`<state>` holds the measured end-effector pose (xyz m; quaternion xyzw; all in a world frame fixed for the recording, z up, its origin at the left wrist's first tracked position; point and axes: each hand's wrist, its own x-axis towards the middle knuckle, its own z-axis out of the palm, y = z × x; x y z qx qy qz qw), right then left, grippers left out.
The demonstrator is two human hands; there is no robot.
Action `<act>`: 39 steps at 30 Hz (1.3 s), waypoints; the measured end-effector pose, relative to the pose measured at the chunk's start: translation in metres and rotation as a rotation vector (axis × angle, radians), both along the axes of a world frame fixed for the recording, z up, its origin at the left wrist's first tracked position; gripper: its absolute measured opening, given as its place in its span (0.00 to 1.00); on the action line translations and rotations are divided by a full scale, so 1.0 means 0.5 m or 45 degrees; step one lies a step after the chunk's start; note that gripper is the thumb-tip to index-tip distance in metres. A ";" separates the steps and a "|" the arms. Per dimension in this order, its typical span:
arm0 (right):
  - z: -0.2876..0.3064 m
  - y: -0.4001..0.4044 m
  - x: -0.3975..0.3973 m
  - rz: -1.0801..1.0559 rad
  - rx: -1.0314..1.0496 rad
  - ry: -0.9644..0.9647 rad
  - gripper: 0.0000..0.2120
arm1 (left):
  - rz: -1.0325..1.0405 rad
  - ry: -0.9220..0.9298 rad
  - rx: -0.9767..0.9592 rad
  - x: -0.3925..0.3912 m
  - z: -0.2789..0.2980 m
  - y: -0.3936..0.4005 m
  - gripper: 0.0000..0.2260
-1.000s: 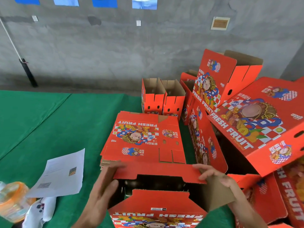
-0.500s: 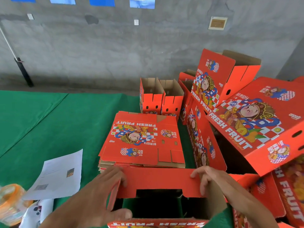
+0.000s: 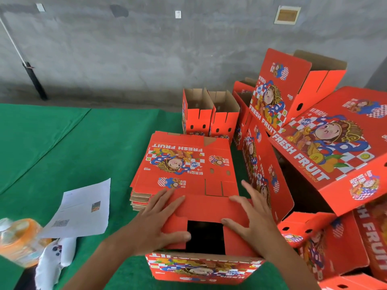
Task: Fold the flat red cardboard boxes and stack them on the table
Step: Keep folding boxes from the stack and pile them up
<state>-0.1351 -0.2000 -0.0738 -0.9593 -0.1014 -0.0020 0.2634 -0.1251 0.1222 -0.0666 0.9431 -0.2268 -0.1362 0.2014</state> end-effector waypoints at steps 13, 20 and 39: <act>0.014 -0.015 -0.015 0.356 0.297 -0.015 0.24 | 0.189 0.013 -0.598 0.007 -0.035 -0.002 0.04; -0.003 -0.031 0.006 0.286 0.255 0.017 0.07 | 0.051 0.079 -0.585 0.022 -0.026 0.012 0.33; -0.006 -0.029 0.007 0.390 0.031 -0.054 0.20 | 0.209 -0.006 -0.342 0.025 -0.017 -0.026 0.35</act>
